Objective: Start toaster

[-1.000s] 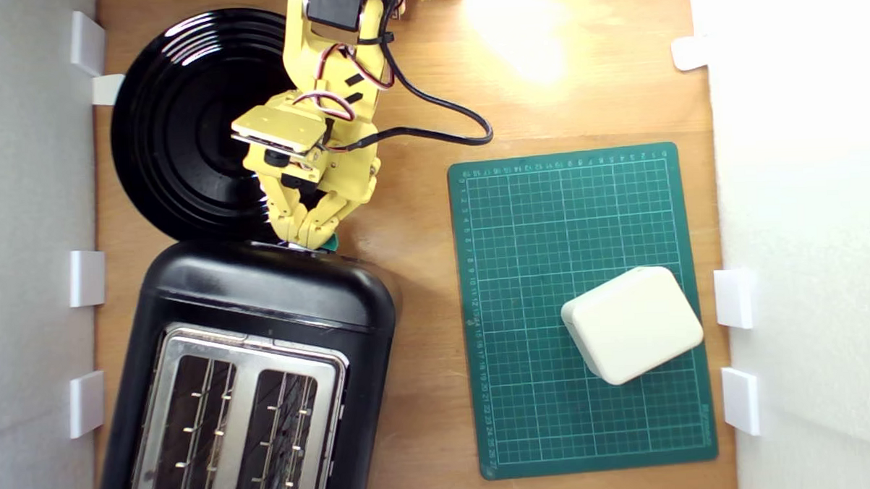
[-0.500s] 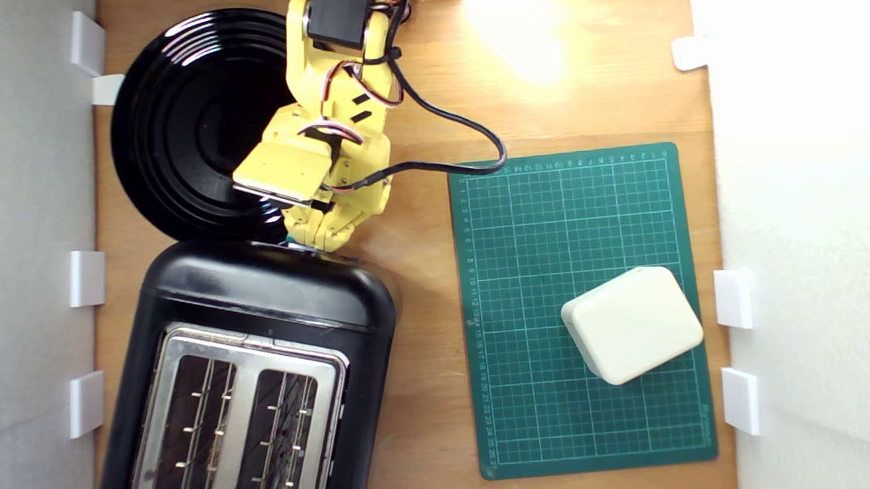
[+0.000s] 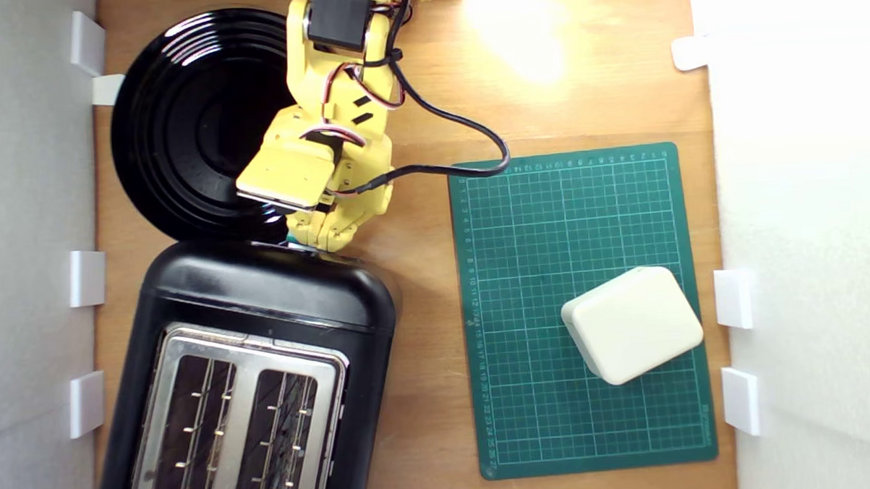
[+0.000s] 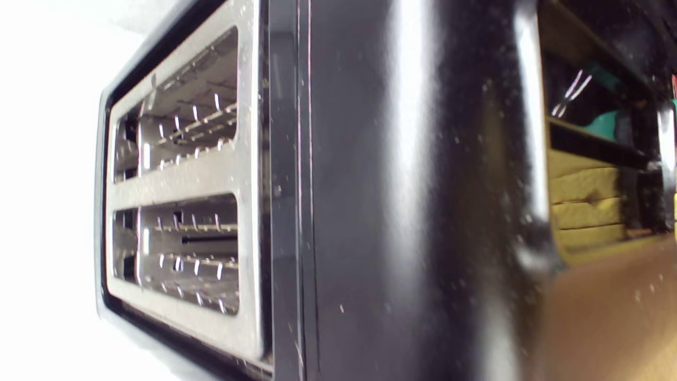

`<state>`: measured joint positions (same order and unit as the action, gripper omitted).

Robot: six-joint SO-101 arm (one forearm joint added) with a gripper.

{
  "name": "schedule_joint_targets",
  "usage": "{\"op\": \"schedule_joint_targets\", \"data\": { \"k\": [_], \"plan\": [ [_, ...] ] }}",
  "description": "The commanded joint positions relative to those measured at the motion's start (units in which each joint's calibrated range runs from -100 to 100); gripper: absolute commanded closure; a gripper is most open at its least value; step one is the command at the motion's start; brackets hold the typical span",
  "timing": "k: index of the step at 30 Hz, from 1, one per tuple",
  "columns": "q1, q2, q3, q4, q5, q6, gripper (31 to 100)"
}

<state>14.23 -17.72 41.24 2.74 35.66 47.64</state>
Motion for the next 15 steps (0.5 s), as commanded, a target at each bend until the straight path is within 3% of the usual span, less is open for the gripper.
{"op": "schedule_joint_targets", "data": {
  "k": [1, 15],
  "plan": [
    [0.05, -4.43, -0.94, -0.02, 1.39, 0.3, 98.9],
    [0.13, -22.75, -9.76, -0.4, 1.39, 0.35, 98.9]
  ]
}}
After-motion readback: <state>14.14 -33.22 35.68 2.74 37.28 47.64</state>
